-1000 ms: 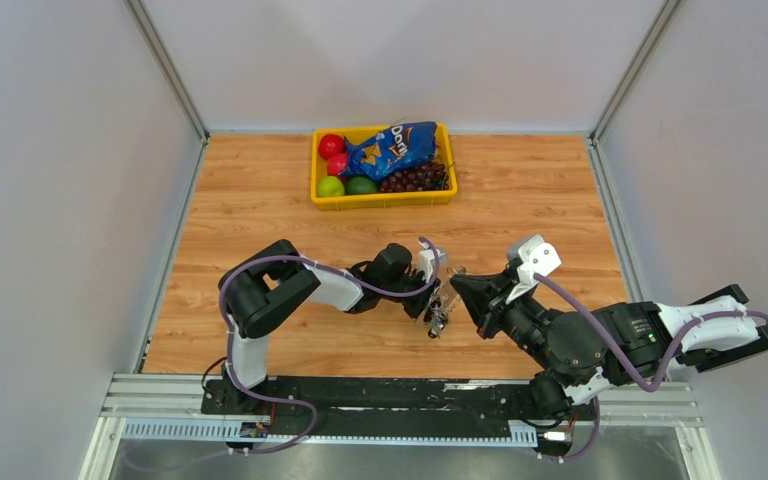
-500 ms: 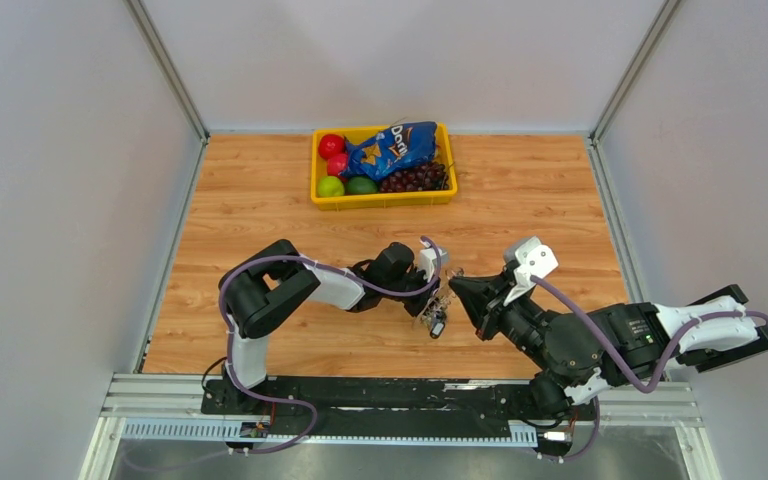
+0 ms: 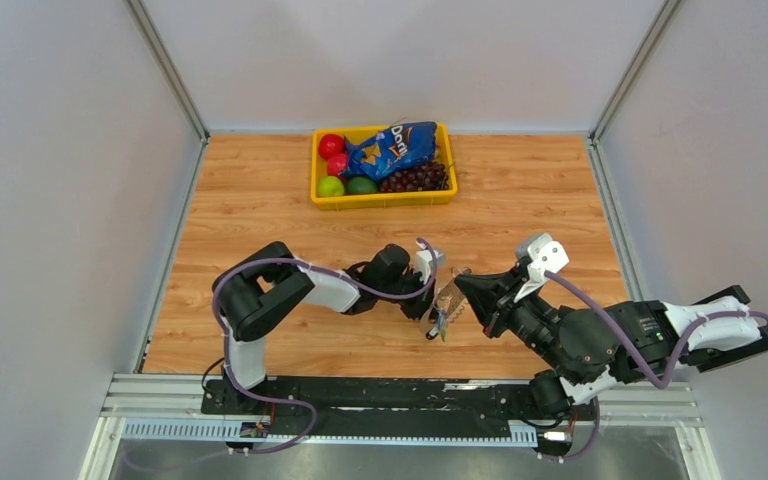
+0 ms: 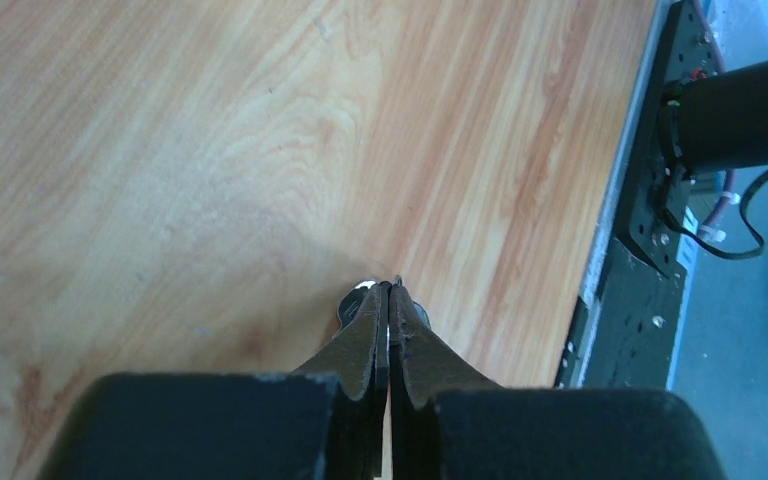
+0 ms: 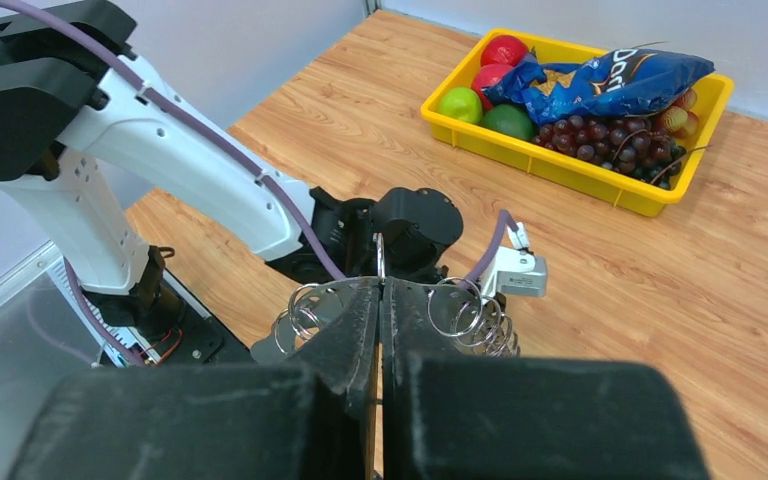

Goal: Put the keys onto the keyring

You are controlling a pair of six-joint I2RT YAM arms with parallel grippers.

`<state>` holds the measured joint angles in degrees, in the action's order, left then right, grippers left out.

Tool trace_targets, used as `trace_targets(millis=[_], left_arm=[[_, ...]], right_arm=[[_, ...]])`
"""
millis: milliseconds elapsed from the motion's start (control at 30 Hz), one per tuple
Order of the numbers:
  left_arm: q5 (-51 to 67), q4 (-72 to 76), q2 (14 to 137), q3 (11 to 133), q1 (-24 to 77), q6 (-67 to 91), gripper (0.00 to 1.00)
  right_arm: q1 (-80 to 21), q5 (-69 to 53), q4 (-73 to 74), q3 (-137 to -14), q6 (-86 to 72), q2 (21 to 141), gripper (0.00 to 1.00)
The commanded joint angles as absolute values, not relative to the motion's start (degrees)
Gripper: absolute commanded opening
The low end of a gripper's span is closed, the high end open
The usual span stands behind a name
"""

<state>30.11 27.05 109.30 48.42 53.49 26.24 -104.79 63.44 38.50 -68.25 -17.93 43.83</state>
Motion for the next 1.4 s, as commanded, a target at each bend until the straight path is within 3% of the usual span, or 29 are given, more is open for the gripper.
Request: trace_targets(millis=[0, 200, 833, 1367], left_arm=[[31.8, 31.3, 100.8, 45.5, 53.6, 26.2, 0.0], [31.3, 31.0, 90.0, 42.2, 53.7, 25.6, 0.0], [20.9, 5.9, 54.3, 38.2, 53.7, 17.5, 0.0], [26.0, 3.3, 41.4, 38.4, 53.7, 24.6, 0.0]], right_arm=[[-104.5, 62.8, 35.3, -68.9, -17.3, 42.3, 0.0], [-104.5, 63.6, 35.6, -70.1, -15.4, 42.9, 0.0], [-104.5, 65.4, 37.2, -77.2, -9.4, 48.6, 0.0], [-99.3, 67.7, 34.0, -69.6, -2.4, 50.6, 0.0]])
